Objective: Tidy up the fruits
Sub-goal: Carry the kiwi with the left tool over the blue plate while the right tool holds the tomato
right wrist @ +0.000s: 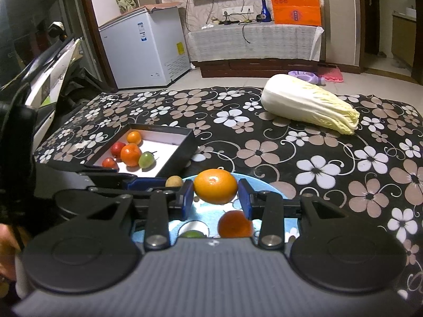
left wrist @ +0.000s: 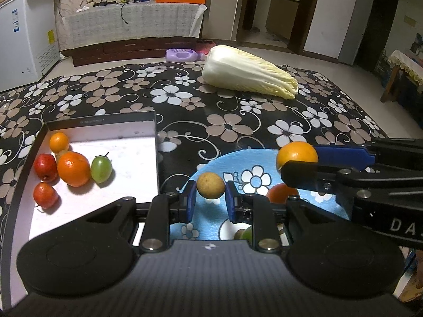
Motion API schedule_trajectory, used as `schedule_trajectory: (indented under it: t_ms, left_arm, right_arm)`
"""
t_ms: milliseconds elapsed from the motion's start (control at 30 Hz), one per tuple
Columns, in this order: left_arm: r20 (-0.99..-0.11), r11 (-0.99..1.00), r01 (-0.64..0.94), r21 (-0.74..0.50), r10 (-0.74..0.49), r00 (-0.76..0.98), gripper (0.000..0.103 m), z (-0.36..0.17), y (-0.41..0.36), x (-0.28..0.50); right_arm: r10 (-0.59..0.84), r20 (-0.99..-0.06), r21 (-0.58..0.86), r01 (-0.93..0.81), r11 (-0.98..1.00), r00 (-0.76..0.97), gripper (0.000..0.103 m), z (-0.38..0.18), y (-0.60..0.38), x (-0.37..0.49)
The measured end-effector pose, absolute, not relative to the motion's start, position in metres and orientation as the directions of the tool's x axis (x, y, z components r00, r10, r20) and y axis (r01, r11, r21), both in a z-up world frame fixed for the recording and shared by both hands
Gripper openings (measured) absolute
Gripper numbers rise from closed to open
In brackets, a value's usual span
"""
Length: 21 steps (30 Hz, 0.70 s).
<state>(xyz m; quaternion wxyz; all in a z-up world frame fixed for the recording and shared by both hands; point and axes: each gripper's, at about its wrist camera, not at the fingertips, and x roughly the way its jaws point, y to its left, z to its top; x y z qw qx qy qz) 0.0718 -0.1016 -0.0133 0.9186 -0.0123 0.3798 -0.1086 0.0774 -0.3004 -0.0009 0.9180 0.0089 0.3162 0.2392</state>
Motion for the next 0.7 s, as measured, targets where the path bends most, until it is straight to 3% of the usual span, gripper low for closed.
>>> schedule_trajectory:
  t_ms: [700]
  left_arm:
    - [-0.722,0.975,0.195,-0.104,-0.209,0.660,0.028,-0.025,-0.115,0.081]
  right_arm:
    - [0.433,-0.584,0.168,-0.419,0.892,0.687,0.040,-0.004,-0.315,0.076]
